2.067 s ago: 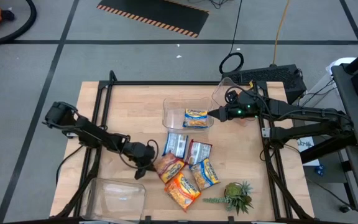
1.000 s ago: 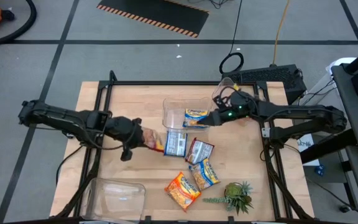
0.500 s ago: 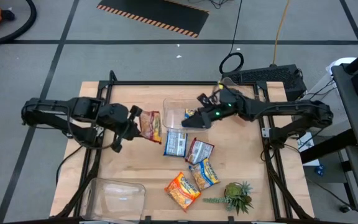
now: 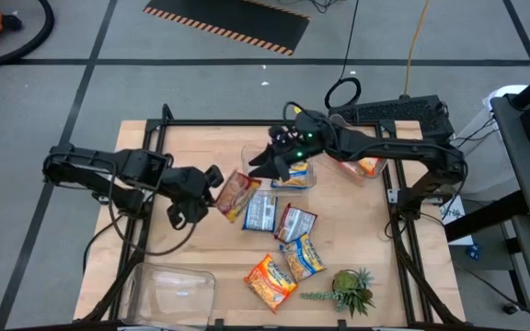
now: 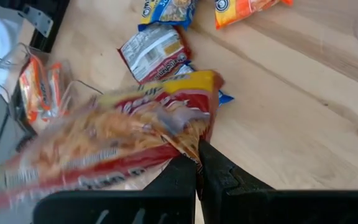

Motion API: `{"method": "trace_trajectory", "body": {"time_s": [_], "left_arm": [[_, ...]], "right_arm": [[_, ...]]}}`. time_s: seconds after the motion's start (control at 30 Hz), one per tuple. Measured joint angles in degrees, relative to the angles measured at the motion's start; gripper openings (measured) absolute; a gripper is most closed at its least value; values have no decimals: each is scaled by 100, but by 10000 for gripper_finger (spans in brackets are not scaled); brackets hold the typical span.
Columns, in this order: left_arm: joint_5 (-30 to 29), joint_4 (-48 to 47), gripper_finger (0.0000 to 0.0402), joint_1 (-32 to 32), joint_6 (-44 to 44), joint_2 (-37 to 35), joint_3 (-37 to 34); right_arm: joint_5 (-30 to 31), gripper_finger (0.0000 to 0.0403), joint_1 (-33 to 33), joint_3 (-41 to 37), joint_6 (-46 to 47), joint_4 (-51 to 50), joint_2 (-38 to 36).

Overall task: Sort Maruchan noodles
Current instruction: Put the bottom red noodle pack into the bottom transparent bin

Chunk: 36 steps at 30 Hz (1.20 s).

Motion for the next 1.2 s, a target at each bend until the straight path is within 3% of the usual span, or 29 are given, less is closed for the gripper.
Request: {"method": "trace_trajectory", "body": {"time_s": [0.2,0.57,0.77,0.97,1.2], "left_arm": [[-186,7,1,-105,-164,-8,2],[-206,21,1,-41,-1083,-11,2],[-480,282,1,332,-2281,-11,2],[-866,917,1,848,-3572,-13,2],[-944,763,1,1282,-4352,-13,2]], "right_arm": [[-135,330,22,0,-724,113,255],[-59,322,392,0,-584,-192,424],[1127,322,754,0,-623,-934,426],[2283,322,1141,0,-624,-860,421],[3000,322,1359,0,-673,-1123,240]]}}
